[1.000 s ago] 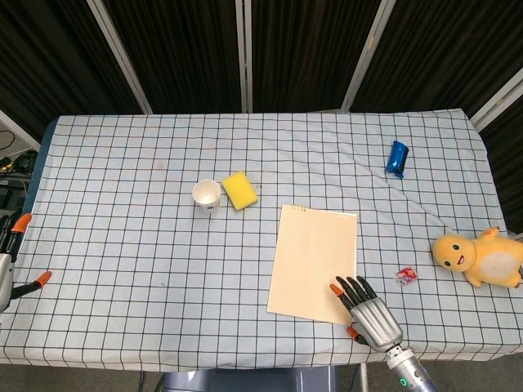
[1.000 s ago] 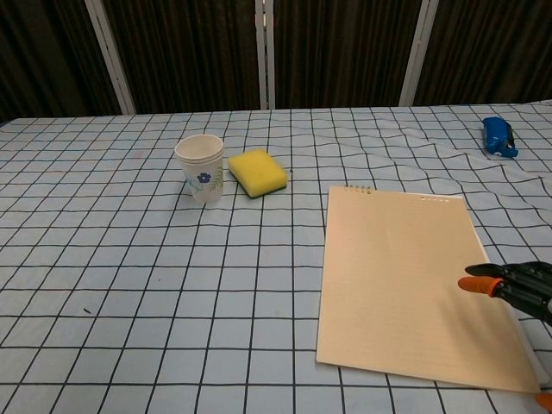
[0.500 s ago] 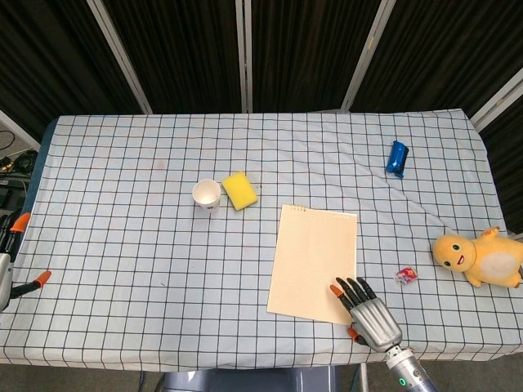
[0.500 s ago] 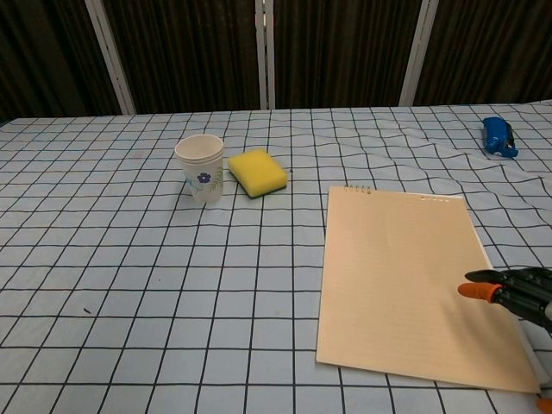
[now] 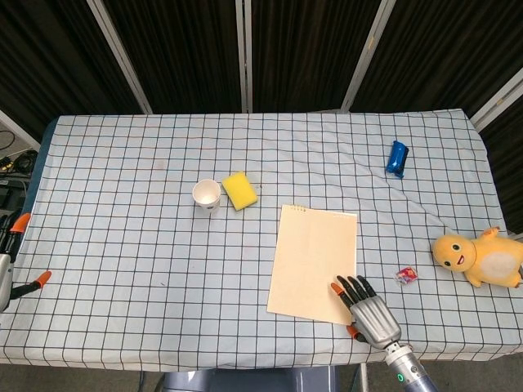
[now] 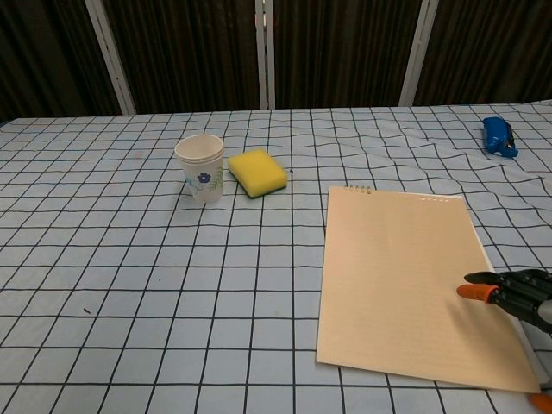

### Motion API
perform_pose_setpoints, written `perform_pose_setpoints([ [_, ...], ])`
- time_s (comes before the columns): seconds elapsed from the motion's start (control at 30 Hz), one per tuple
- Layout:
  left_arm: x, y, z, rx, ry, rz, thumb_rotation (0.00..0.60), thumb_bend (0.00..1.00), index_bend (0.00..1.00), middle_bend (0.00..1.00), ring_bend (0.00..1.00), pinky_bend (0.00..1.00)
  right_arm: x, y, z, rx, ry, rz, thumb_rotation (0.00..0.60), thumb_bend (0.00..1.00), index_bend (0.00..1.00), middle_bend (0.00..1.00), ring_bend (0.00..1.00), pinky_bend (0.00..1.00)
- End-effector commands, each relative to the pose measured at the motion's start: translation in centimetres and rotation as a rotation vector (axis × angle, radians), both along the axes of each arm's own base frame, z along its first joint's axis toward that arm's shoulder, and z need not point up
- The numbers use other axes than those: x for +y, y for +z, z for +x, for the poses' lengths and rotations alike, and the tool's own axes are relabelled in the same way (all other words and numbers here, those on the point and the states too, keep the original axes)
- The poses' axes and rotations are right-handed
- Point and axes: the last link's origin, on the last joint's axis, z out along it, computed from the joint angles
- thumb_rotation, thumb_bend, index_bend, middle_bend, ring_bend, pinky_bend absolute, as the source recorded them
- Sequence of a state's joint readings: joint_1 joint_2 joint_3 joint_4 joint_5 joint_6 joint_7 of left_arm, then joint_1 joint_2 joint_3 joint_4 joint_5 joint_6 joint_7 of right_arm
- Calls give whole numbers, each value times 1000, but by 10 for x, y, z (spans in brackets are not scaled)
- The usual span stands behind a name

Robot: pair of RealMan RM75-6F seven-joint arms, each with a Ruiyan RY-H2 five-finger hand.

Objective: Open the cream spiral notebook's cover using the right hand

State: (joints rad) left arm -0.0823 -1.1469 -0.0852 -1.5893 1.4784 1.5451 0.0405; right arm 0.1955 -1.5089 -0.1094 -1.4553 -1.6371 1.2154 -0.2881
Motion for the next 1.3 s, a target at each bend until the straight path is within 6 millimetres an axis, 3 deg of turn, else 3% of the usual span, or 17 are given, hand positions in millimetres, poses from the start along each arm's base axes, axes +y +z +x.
perform_pose_setpoints([
  [0.03,0,-1,0,1,-3,-1,600,139,0,0,0,0,0,0,0,-2,1,-1,600,240,46,0,0,0],
  [0.77,0,-3,2,3,-11,-5,600,139,0,0,0,0,-14,-12,-2,-5,-22,-13,600,531,49,0,0,0],
  [1.2,1,3,0,-26,-14,23,600,139,0,0,0,0,-61,-23,20,-76,-51,-91,600,599,53,0,0,0],
  [1.3,1,4,1,-31,-18,30,600,139,0,0,0,0,-71,-25,23,-87,-58,-130,600,653,138,27,16,43],
])
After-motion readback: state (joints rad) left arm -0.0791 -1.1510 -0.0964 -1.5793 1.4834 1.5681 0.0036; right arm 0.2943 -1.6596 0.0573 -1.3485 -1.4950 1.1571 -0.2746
